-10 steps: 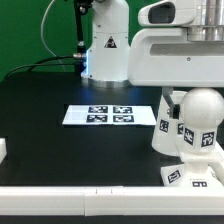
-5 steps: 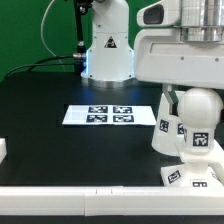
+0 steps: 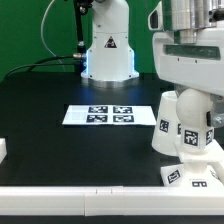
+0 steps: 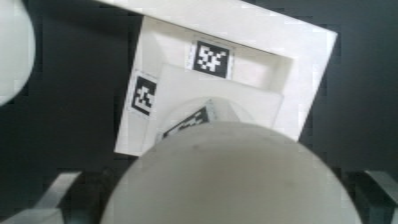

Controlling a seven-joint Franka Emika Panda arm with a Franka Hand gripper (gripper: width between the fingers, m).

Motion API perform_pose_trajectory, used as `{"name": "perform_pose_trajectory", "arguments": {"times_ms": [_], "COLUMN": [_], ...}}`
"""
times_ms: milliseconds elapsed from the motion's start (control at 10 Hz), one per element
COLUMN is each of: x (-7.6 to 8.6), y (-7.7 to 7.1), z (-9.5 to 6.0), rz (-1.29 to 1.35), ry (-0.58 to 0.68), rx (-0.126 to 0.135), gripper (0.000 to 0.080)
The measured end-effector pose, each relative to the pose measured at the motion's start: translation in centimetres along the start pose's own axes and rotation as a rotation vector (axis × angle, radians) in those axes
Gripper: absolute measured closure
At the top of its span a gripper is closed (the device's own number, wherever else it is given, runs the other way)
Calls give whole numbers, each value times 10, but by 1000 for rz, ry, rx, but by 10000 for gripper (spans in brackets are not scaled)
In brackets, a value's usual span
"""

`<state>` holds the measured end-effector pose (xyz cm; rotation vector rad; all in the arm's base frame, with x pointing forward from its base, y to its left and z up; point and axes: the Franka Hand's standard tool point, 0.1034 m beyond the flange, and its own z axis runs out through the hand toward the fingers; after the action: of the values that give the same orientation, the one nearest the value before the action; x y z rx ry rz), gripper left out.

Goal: Assemble lamp

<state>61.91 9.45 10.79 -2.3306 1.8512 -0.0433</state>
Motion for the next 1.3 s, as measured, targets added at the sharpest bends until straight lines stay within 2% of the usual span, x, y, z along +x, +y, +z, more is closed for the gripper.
{"name": "perform_pose_trajectory", "arguments": {"times_ms": [300,400,700,1000,1100,1200,1300], "x": [-2,-3,-4,-2,-1,-1,0], "y": [1,2,-3,-2,-1,-1,-2], "z": [1,1,-9,-8,-8,-7,-8], "rz": [-18,-96,-640,-810,-928,-1083,-1269], "ry": [-1,-1,-5,-6,4,27,43], "rx": [0,-11,-30,-32,-45,-75,-90], "gripper": [225,126,101,101,101,101,101]}}
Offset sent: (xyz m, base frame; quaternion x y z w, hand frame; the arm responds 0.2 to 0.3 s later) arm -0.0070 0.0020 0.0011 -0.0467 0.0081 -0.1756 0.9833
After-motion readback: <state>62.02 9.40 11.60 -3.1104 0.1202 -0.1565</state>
